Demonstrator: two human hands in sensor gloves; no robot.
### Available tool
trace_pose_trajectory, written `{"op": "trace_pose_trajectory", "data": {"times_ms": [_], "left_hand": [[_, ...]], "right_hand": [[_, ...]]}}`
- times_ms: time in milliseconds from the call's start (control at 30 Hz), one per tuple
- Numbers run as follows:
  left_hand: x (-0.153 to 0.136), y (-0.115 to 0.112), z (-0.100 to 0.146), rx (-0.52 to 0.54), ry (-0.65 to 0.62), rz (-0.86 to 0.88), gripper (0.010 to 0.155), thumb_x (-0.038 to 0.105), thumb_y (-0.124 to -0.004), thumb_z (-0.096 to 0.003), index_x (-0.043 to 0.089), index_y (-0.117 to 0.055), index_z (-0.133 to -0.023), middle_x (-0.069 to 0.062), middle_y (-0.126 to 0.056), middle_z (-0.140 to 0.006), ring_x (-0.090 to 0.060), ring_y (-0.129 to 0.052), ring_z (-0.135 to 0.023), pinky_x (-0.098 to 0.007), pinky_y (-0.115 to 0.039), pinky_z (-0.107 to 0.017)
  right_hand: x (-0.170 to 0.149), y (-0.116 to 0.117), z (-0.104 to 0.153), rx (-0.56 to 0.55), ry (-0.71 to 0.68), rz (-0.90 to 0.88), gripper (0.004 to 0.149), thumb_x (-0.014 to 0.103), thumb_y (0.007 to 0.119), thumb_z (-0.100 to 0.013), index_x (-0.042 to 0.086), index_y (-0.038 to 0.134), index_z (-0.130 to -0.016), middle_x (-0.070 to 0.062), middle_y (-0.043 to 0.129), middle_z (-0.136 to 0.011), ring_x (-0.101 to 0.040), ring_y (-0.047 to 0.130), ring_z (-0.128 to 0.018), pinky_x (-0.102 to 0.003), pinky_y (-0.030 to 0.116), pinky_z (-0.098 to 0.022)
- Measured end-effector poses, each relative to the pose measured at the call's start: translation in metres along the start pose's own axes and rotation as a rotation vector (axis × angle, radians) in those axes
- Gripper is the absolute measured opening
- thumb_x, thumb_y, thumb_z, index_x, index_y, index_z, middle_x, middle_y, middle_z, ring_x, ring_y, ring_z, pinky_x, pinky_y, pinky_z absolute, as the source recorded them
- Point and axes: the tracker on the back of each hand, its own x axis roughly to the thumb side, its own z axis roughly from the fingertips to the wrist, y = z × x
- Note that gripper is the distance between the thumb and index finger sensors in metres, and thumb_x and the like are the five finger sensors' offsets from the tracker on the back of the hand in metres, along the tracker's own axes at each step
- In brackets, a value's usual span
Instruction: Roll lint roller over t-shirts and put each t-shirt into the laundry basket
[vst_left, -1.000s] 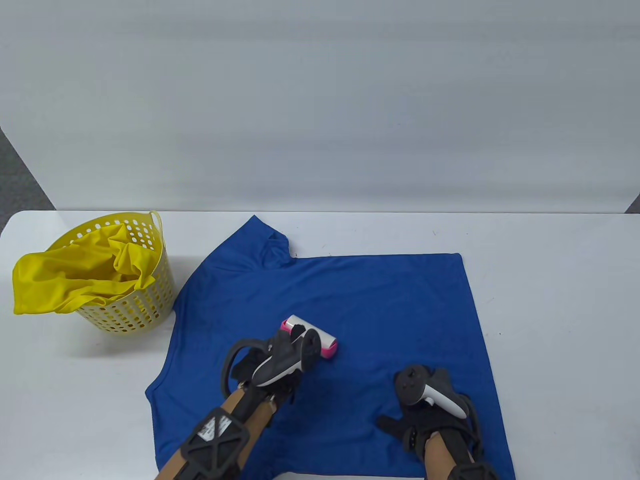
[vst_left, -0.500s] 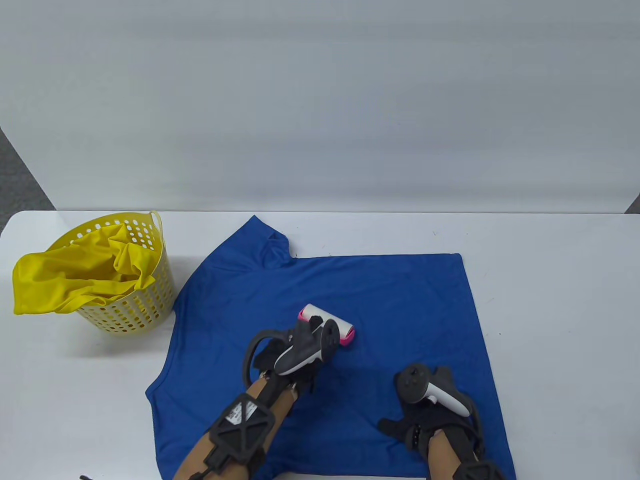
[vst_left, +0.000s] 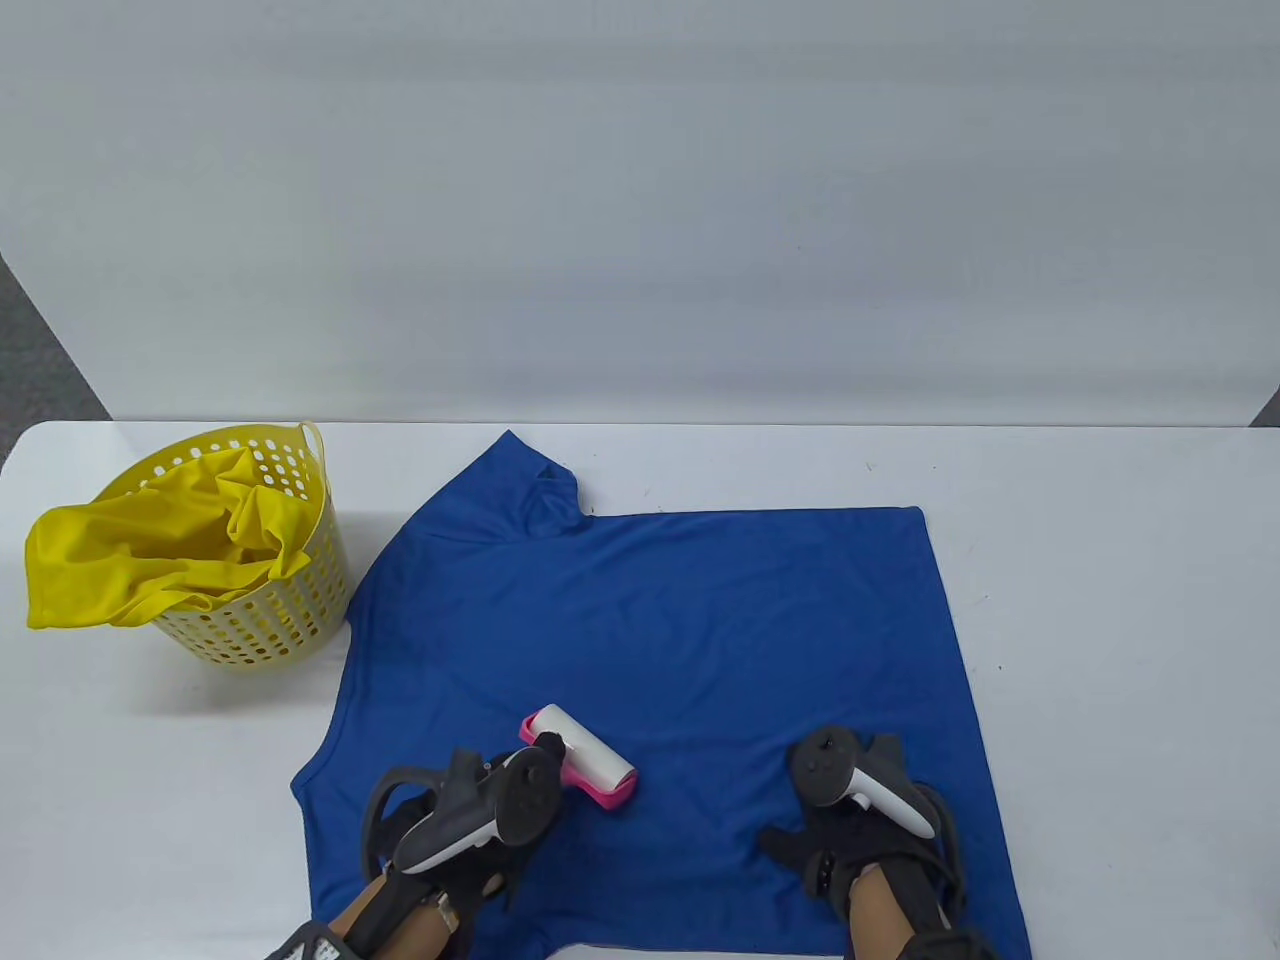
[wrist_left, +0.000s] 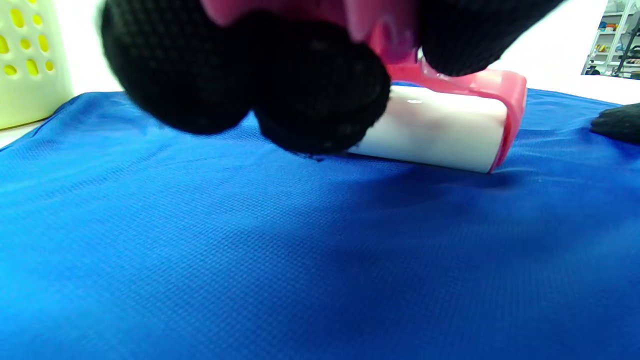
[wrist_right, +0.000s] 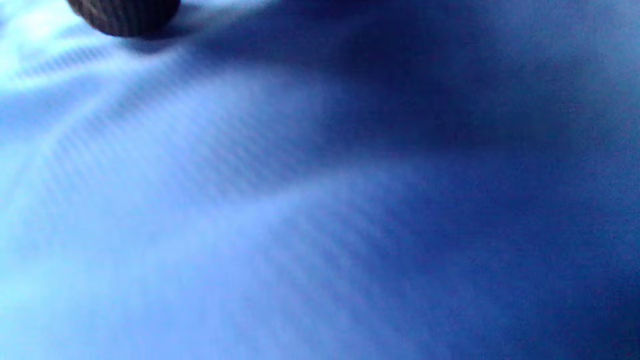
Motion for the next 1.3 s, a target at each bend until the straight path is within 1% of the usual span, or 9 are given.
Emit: {"op": "trace_pose_trajectory", "data": {"times_ms": [100, 167, 300, 567, 667, 833, 967, 1133, 1300], "left_hand": [[-0.004, -0.001, -0.002, 0.007, -0.007, 0.051, 0.061, 0.052, -0.07, -0.0539, 0.035, -0.049, -0.109, -0.005, -0.085, -0.088, -0.012, -0.101, -0.042, -0.039, -0.089, -0.03], [-0.006, -0.001, -0.003, 0.006, -0.015, 0.117, 0.063, 0.052, -0.069, -0.0541, 0.034, -0.045, -0.11, -0.005, -0.083, -0.09, -0.012, -0.1, -0.044, -0.039, -0.088, -0.032], [0.002, 0.008, 0.004, 0.071, -0.093, 0.218, 0.068, 0.05, -0.068, -0.0549, 0.032, -0.034, -0.111, -0.006, -0.075, -0.096, -0.013, -0.096, -0.05, -0.039, -0.086, -0.037], [0.055, 0.022, 0.038, 0.201, -0.447, 0.359, 0.071, 0.037, -0.065, -0.0565, 0.028, -0.02, -0.11, -0.011, -0.05, -0.112, -0.027, -0.082, -0.083, -0.051, -0.075, -0.063], [0.055, 0.017, 0.034, 0.085, -0.575, 0.563, 0.082, 0.039, -0.07, -0.0556, 0.022, -0.009, -0.108, -0.013, -0.04, -0.114, -0.029, -0.078, -0.096, -0.056, -0.069, -0.071], [0.043, 0.011, 0.025, 0.044, -0.625, 0.704, 0.077, 0.048, -0.071, -0.0547, 0.027, -0.022, -0.111, -0.01, -0.045, -0.118, -0.022, -0.073, -0.1, -0.059, -0.065, -0.07], [0.025, 0.011, 0.021, 0.226, -0.476, 0.435, 0.068, 0.054, -0.071, -0.0532, 0.03, -0.042, -0.11, -0.009, -0.064, -0.112, -0.033, -0.077, -0.096, -0.06, -0.064, -0.07], [-0.006, -0.016, -0.011, 0.043, -0.161, 0.111, 0.087, 0.063, -0.067, -0.0487, 0.033, -0.013, -0.11, -0.013, -0.021, -0.122, -0.048, -0.02, -0.114, -0.072, -0.033, -0.078], [-0.021, -0.052, -0.036, -0.165, 0.04, -0.15, 0.109, 0.079, -0.071, -0.0323, 0.038, -0.004, -0.108, -0.014, 0.008, -0.117, -0.056, 0.006, -0.106, -0.08, -0.02, -0.074]], "right_hand": [[0.013, -0.018, 0.019, -0.194, -0.09, -0.031, 0.079, 0.058, 0.06, -0.045, 0.02, 0.023, -0.103, -0.025, 0.009, -0.107, -0.057, 0.005, -0.091, -0.079, 0.012, -0.052], [0.034, -0.029, 0.038, -0.382, -0.235, -0.092, 0.074, 0.056, 0.062, -0.045, 0.014, 0.041, -0.102, -0.028, 0.045, -0.107, -0.058, 0.042, -0.093, -0.078, 0.032, -0.057], [0.082, -0.025, 0.063, -0.419, -0.5, -0.244, 0.064, 0.053, 0.063, -0.045, 0.01, 0.067, -0.092, -0.019, 0.088, -0.085, -0.046, 0.086, -0.073, -0.064, 0.064, -0.053], [0.107, 0.008, 0.061, -0.068, -0.719, -0.779, 0.099, 0.059, 0.063, -0.046, -0.007, 0.003, -0.09, -0.035, 0.036, -0.102, -0.059, 0.053, -0.089, -0.073, 0.052, -0.057], [0.101, 0.008, 0.059, 0.004, -0.801, -1.023, 0.099, 0.05, 0.072, -0.048, 0.005, -0.005, -0.092, -0.03, 0.036, -0.103, -0.055, 0.057, -0.09, -0.073, 0.051, -0.058], [0.088, -0.004, 0.06, -0.267, -0.713, -0.923, 0.071, 0.026, 0.072, -0.049, 0.01, 0.025, -0.099, -0.023, 0.071, -0.088, -0.043, 0.089, -0.068, -0.058, 0.075, -0.048], [0.066, -0.023, 0.066, -0.533, -0.585, -0.694, 0.067, 0.025, 0.071, -0.048, 0.011, 0.03, -0.1, -0.023, 0.075, -0.081, -0.025, 0.098, -0.047, -0.049, 0.083, -0.035], [0.022, -0.051, 0.078, -0.769, -0.281, -0.301, 0.059, 0.032, 0.071, -0.048, 0.018, 0.047, -0.1, -0.021, 0.082, -0.07, -0.013, 0.096, -0.026, -0.037, 0.086, -0.017], [-0.007, -0.059, 0.077, -0.437, -0.008, -0.098, 0.055, 0.034, 0.069, -0.051, 0.02, 0.051, -0.102, -0.021, 0.085, -0.069, -0.012, 0.096, -0.024, -0.036, 0.086, -0.016]]}}
